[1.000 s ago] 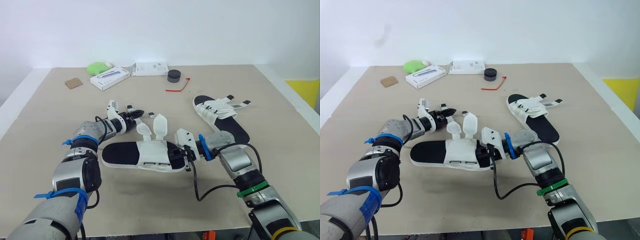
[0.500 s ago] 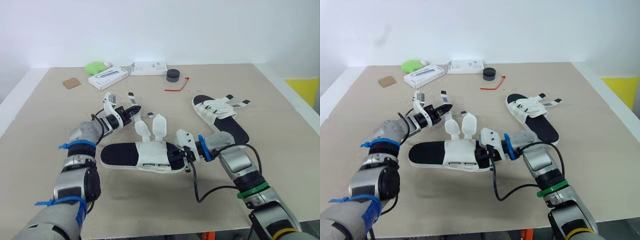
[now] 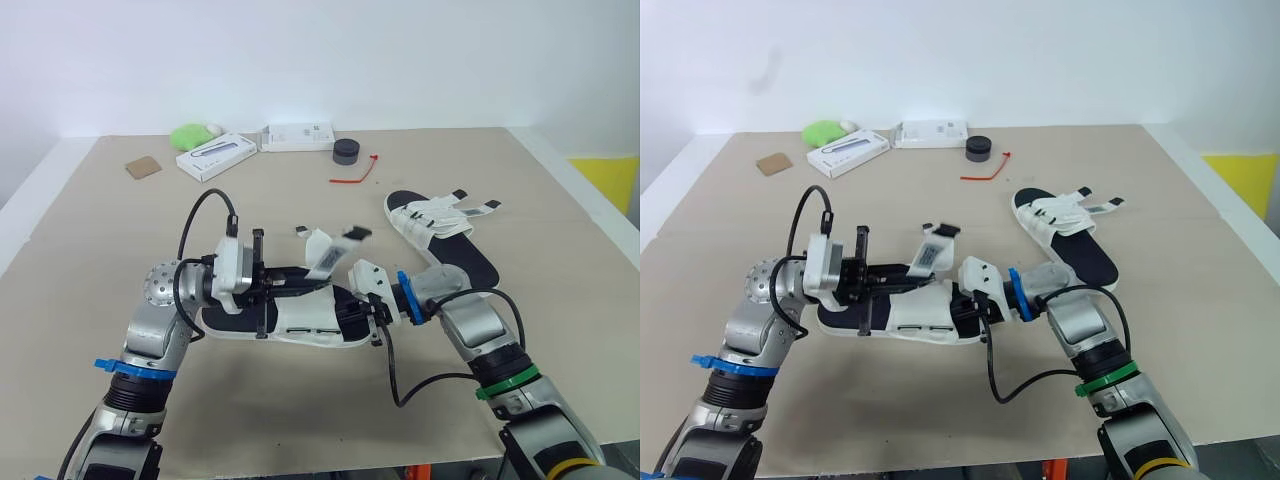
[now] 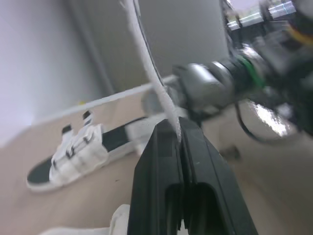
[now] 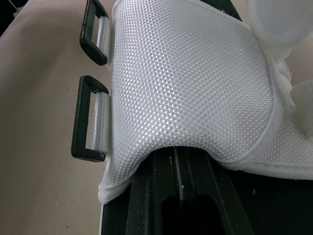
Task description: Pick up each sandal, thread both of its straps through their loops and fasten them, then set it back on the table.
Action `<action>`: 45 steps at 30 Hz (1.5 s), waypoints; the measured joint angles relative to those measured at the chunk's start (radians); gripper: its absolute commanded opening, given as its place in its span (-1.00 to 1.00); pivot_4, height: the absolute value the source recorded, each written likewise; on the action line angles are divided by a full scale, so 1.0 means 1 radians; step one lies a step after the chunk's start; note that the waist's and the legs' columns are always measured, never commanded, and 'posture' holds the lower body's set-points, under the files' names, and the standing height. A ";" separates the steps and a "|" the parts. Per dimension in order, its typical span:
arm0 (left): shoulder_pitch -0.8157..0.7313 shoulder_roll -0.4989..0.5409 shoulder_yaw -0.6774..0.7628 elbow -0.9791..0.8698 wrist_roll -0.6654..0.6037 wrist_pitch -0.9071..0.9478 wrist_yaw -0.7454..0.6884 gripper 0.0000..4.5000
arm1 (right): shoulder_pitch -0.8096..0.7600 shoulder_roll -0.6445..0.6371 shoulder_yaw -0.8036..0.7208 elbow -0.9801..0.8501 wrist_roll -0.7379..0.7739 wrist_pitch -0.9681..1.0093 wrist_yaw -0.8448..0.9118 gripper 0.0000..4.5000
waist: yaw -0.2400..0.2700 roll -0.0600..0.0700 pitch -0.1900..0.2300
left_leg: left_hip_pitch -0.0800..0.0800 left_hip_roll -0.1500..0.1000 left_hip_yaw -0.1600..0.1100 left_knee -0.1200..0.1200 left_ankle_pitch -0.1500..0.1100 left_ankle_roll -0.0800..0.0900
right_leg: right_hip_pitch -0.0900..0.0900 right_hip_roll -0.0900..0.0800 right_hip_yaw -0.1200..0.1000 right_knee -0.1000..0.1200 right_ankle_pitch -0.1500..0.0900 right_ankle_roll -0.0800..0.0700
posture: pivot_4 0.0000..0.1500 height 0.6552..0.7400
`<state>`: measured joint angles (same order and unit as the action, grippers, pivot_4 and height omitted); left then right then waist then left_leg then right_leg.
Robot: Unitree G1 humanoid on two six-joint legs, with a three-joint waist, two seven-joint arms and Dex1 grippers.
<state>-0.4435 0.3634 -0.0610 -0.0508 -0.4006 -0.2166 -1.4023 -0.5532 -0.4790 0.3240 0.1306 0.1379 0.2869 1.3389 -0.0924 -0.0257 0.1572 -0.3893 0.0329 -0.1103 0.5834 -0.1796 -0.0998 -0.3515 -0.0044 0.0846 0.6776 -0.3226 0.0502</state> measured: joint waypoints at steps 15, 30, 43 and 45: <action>-0.033 0.220 -0.174 0.193 -0.071 -0.560 -0.203 0.97 | 0.002 0.008 0.002 -0.009 0.000 0.004 0.008 -1.00 | -0.004 0.000 0.000 | 0.000 0.003 0.001 0.001 -0.005 0.009 | -0.001 0.003 0.000 0.000 -0.003 -0.002 | 1.00 1.00; 0.563 0.678 0.007 -0.412 -0.725 0.818 0.386 0.97 | -0.010 0.027 0.023 -0.014 0.008 0.017 0.018 -1.00 | -0.005 0.004 0.007 | 0.003 0.019 0.002 0.002 -0.017 0.021 | -0.002 0.017 0.000 0.005 -0.011 -0.016 | 1.00 1.00; 0.416 0.352 -0.064 -0.396 -0.737 1.106 0.795 0.97 | -0.011 0.017 0.024 -0.040 0.008 0.067 0.019 -1.00 | 0.004 0.006 0.004 | 0.004 0.018 0.003 0.003 -0.018 0.017 | -0.001 0.017 0.001 0.005 -0.012 -0.018 | 1.00 1.00; 0.368 0.314 -0.074 -0.377 -0.741 1.155 0.817 0.97 | -0.008 0.010 0.024 -0.048 0.009 0.073 0.019 -1.00 | 0.006 0.007 0.004 | 0.004 0.017 0.003 0.003 -0.019 0.017 | -0.001 0.017 0.001 0.005 -0.012 -0.017 | 1.00 1.00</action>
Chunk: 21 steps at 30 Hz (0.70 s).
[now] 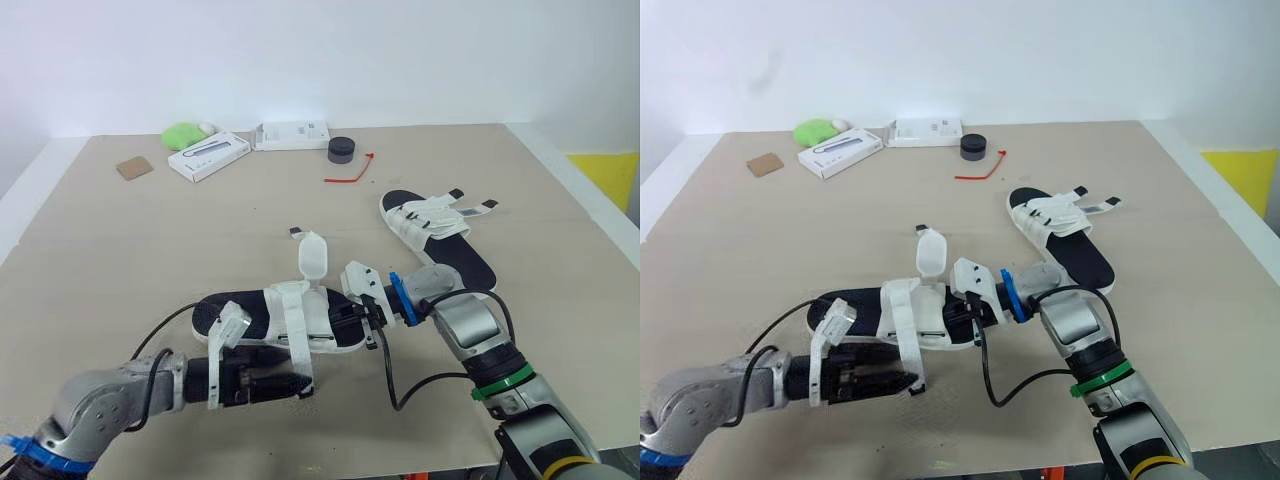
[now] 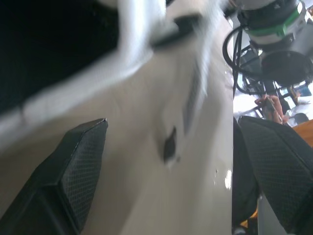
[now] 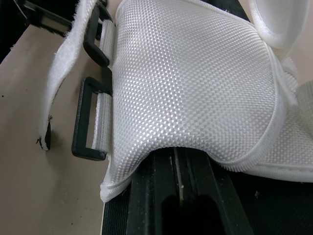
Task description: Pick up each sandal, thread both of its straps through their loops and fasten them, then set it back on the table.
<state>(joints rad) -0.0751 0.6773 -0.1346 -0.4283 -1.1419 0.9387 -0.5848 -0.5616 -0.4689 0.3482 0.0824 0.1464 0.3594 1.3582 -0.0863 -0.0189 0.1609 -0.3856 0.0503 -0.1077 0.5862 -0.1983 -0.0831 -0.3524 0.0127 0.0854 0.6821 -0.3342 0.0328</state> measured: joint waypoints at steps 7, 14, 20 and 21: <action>-0.098 -0.073 -0.014 0.056 -0.022 0.121 0.026 0.61 | -0.002 -0.004 0.000 0.000 0.000 0.010 -0.009 -1.00 | 0.005 0.000 0.000 | 0.000 0.000 0.000 0.003 0.001 -0.003 | 0.001 0.000 0.000 0.000 0.002 0.002 | 1.00 1.00; -0.131 -0.073 0.019 0.059 -0.057 0.184 0.002 -0.82 | -0.003 0.006 0.002 0.001 0.001 0.012 -0.004 -1.00 | 0.002 0.000 0.000 | 0.000 0.000 0.000 0.003 0.001 -0.004 | 0.001 0.001 0.000 0.000 0.001 0.002 | 1.00 1.00; -0.133 -0.045 0.070 0.057 -0.103 0.226 -0.030 -0.98 | -0.014 0.012 0.002 0.019 0.001 0.011 -0.003 -1.00 | 0.001 0.000 0.000 | 0.001 0.001 0.000 0.003 0.001 -0.004 | 0.001 0.001 0.000 0.000 0.002 0.001 | 1.00 1.00; -0.136 -0.036 0.081 0.057 -0.116 0.232 -0.034 -0.98 | -0.015 0.012 0.002 0.020 0.001 0.011 -0.001 -1.00 | 0.001 0.000 0.000 | 0.001 0.001 0.000 0.003 0.001 -0.004 | 0.001 0.001 0.000 0.000 0.002 0.001 | 1.00 1.00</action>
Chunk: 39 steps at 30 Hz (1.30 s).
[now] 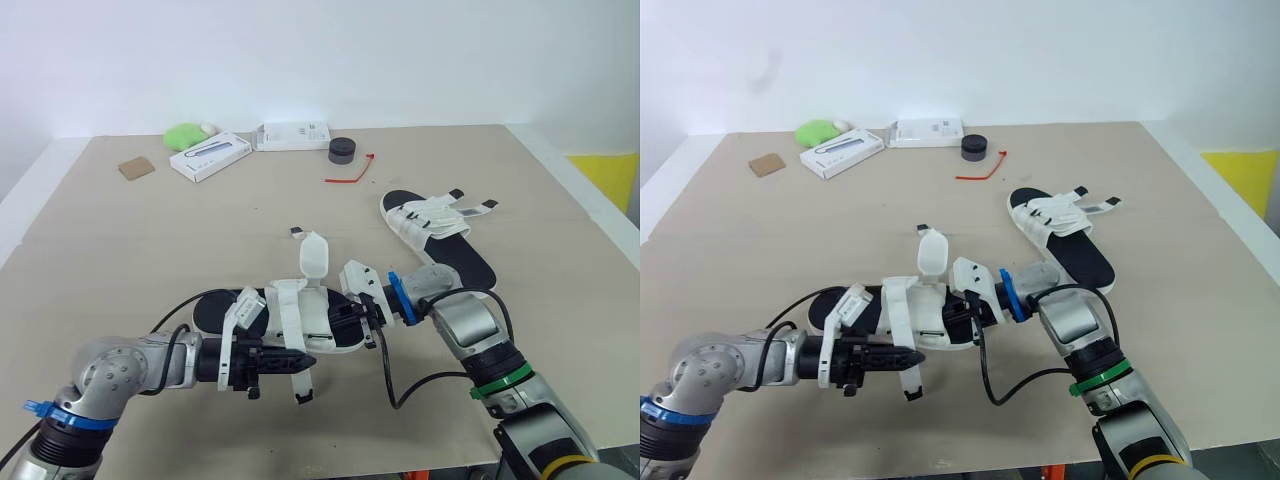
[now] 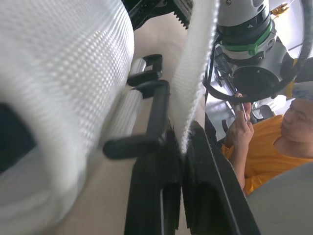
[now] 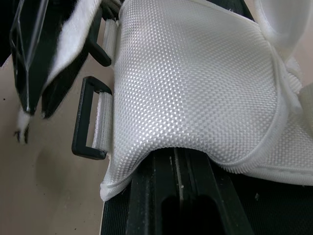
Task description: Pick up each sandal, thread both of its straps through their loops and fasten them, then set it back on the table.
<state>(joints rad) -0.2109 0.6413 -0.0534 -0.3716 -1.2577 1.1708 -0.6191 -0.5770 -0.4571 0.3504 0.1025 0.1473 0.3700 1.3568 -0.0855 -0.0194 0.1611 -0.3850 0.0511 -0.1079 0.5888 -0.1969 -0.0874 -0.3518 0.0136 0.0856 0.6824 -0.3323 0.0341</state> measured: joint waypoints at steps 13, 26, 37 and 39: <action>-0.526 0.071 0.081 0.499 -0.228 0.269 -0.123 -0.98 | -0.026 0.031 0.006 0.043 -0.002 -0.023 0.015 -1.00 | -0.017 -0.003 0.001 | -0.001 0.001 -0.001 0.000 0.000 -0.001 | -0.001 0.003 -0.001 0.001 0.000 0.000 | 1.00 1.00; -0.708 0.057 -0.249 0.748 0.243 0.223 -0.609 -0.98 | -0.008 0.039 0.007 0.029 -0.002 -0.029 -0.011 -1.00 | -0.020 -0.002 0.001 | -0.001 0.003 -0.002 -0.003 0.003 -0.005 | -0.003 0.005 0.000 0.001 0.001 -0.002 | 1.00 1.00; -0.720 0.036 -0.347 0.797 0.470 0.099 -0.830 -0.98 | 0.005 0.033 0.007 0.001 -0.002 -0.018 -0.031 -1.00 | -0.020 -0.002 0.001 | -0.001 0.004 -0.002 -0.003 0.003 -0.005 | -0.004 0.007 0.000 0.001 0.001 -0.002 | 1.00 1.00; -0.720 0.029 -0.348 0.807 0.496 0.084 -0.852 -0.98 | 0.005 0.032 0.007 0.000 -0.002 -0.018 -0.031 -1.00 | -0.020 -0.002 0.001 | -0.001 0.004 -0.002 -0.003 0.003 -0.005 | -0.004 0.007 0.000 0.001 0.001 -0.002 | 1.00 1.00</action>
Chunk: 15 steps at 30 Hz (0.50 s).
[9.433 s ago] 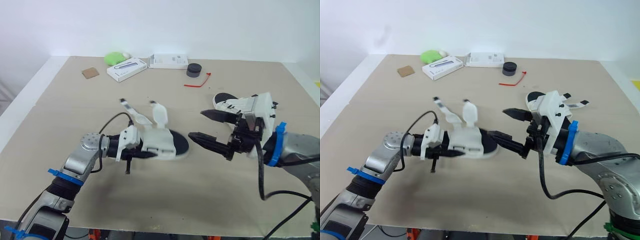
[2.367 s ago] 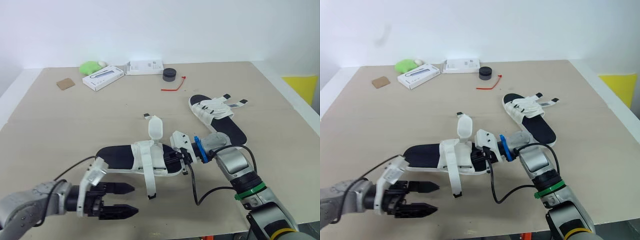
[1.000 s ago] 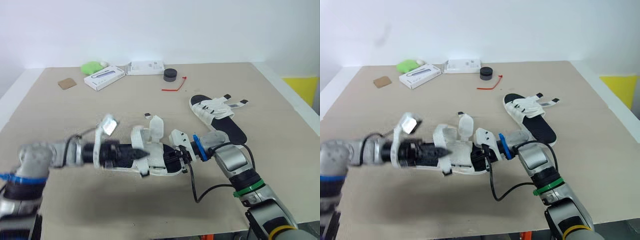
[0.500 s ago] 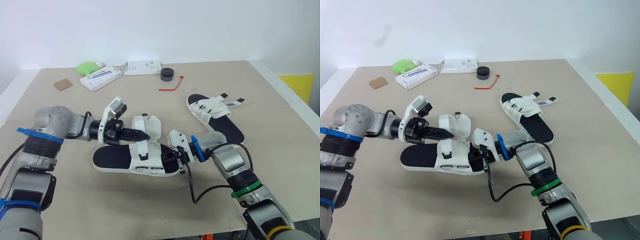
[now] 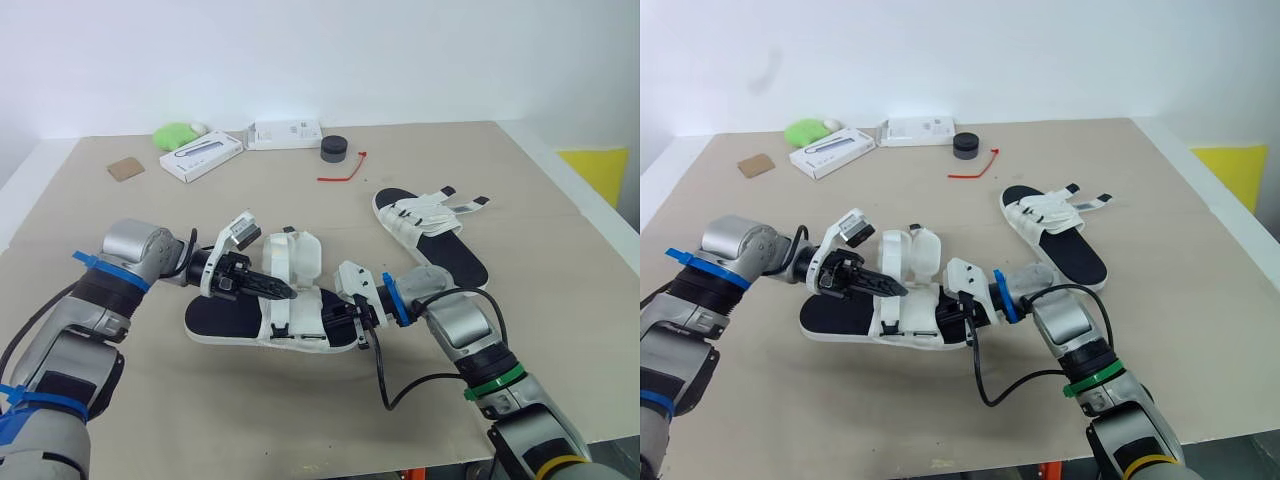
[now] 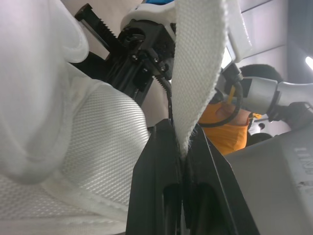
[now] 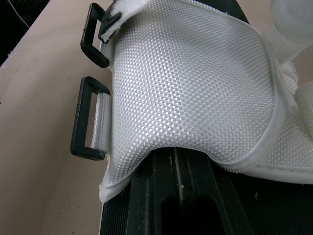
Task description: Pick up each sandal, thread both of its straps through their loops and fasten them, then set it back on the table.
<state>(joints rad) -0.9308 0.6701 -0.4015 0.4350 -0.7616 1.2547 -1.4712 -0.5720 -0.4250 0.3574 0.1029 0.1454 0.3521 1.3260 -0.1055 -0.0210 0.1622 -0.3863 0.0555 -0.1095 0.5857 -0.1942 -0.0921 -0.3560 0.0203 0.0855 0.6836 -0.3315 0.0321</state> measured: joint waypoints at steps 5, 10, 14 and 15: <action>-0.001 -0.022 -0.002 0.063 0.061 -0.032 -0.046 -0.98 | -0.001 0.000 -0.001 -0.001 0.001 0.003 -0.002 -1.00 | 0.000 0.000 0.000 | 0.000 0.001 0.000 0.000 0.000 0.000 | 0.000 0.001 0.000 0.000 0.000 0.000 | 1.00 1.00; 0.001 -0.020 -0.002 0.035 0.077 -0.015 -0.087 -0.98 | -0.005 0.000 -0.002 0.000 0.004 0.009 -0.002 -1.00 | 0.000 0.000 0.000 | 0.000 0.002 0.000 0.000 0.000 0.000 | 0.000 0.001 0.000 0.000 0.000 0.000 | 1.00 1.00; 0.019 -0.020 0.005 -0.030 0.075 0.008 -0.086 -0.98 | -0.006 0.001 -0.002 0.001 0.005 0.009 -0.002 -1.00 | 0.000 0.000 0.000 | 0.000 0.002 0.000 0.000 0.000 0.000 | 0.000 0.001 0.000 0.000 0.000 0.000 | 1.00 1.00; 0.027 -0.020 0.008 -0.042 0.073 0.015 -0.084 -0.98 | -0.006 0.001 -0.002 0.001 0.006 0.010 -0.002 -1.00 | 0.000 0.000 0.000 | 0.000 0.002 0.000 0.000 0.000 0.000 | 0.000 0.002 0.000 0.000 0.000 0.000 | 1.00 1.00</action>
<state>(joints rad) -0.9036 0.6503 -0.3936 0.3928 -0.6890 1.2693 -1.5556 -0.5776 -0.4241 0.3551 0.1041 0.1511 0.3616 1.3240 -0.1055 -0.0210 0.1623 -0.3866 0.0575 -0.1095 0.5858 -0.1943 -0.0918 -0.3561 0.0219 0.0855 0.6837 -0.3314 0.0318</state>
